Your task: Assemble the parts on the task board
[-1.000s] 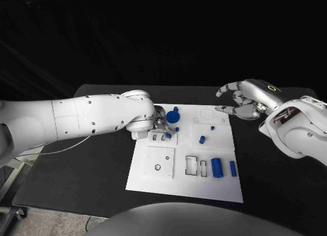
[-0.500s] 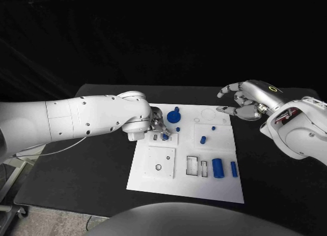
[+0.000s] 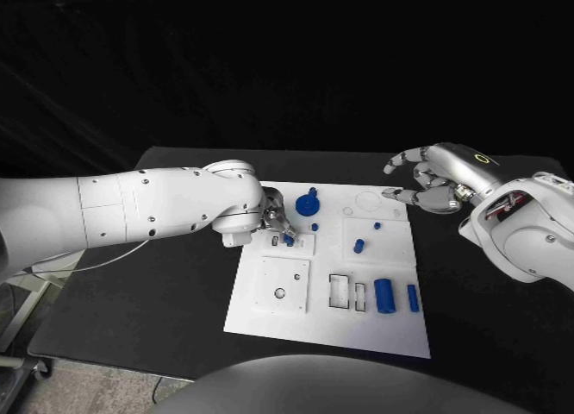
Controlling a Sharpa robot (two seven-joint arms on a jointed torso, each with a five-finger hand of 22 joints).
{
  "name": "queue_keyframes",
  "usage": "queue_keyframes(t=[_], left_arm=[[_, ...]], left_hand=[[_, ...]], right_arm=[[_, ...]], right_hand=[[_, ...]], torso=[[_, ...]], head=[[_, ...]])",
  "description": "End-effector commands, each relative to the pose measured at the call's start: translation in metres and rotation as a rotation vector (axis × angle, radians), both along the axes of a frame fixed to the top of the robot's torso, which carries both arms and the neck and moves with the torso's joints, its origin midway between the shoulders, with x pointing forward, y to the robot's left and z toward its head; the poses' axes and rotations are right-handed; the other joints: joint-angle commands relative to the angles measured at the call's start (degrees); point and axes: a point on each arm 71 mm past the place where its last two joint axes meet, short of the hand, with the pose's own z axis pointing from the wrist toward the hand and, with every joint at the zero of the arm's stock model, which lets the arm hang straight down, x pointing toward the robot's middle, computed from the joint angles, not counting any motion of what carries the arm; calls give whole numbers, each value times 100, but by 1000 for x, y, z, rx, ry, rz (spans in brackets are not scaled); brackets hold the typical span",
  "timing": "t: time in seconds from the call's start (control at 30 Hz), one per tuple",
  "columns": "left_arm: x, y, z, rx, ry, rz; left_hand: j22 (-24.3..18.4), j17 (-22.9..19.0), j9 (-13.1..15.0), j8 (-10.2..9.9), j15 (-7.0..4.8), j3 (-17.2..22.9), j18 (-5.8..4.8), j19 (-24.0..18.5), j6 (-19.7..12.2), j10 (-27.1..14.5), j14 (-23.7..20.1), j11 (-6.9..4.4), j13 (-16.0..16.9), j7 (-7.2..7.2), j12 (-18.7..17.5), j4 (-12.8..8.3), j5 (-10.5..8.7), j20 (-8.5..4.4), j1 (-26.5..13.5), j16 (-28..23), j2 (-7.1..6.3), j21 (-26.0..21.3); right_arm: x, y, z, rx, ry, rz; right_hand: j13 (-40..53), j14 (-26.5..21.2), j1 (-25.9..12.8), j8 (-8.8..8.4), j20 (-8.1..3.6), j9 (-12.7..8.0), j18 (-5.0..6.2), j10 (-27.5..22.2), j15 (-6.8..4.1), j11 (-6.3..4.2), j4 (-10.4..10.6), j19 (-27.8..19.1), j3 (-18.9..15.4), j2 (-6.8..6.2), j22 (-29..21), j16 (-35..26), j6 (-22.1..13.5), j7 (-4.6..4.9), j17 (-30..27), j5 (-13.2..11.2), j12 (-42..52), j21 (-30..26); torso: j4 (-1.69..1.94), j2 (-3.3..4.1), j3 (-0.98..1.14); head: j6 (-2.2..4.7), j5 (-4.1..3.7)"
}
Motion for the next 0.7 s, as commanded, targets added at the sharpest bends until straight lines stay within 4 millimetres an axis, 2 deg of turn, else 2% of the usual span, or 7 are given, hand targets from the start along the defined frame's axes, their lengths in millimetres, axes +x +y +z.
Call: queue_keyframes(t=[0.03,0.3,0.7], left_arm=[[-1,-1,0,3,-17,-14],[-1,0,-1,14,-27,-21],[-5,-2,-6,17,-19,-31]], left_hand=[[1289,1509,8,-30,-4,57,47,298,60,600,612,1,1510,-50,14,-27,-10,-22,-47,14,4,-24],[1284,1509,14,-38,-3,74,49,291,57,600,612,2,1510,-49,14,-30,-17,-21,-54,14,3,-29],[1279,1509,35,-60,1,131,51,282,54,600,612,7,1510,-42,14,-36,-47,-17,-79,14,3,-37]], right_arm=[[0,0,-1,-7,9,1],[0,0,-2,-8,12,0],[0,-1,-3,-7,19,-3]], right_hand=[[1507,410,34,14,4,-9,-6,601,24,30,10,-15,35,17,908,-34,45,10,933,22,22,-35],[1507,408,35,13,5,-11,-5,601,24,30,10,-17,35,18,907,-40,45,11,927,22,22,-40],[1507,408,35,13,5,-11,-5,601,24,30,10,-17,35,18,907,-40,45,11,927,22,22,-40]], torso=[[1,0,-2],[-3,-5,4],[-9,1,-6]], head=[[0,-4],[0,-1],[0,-2]])
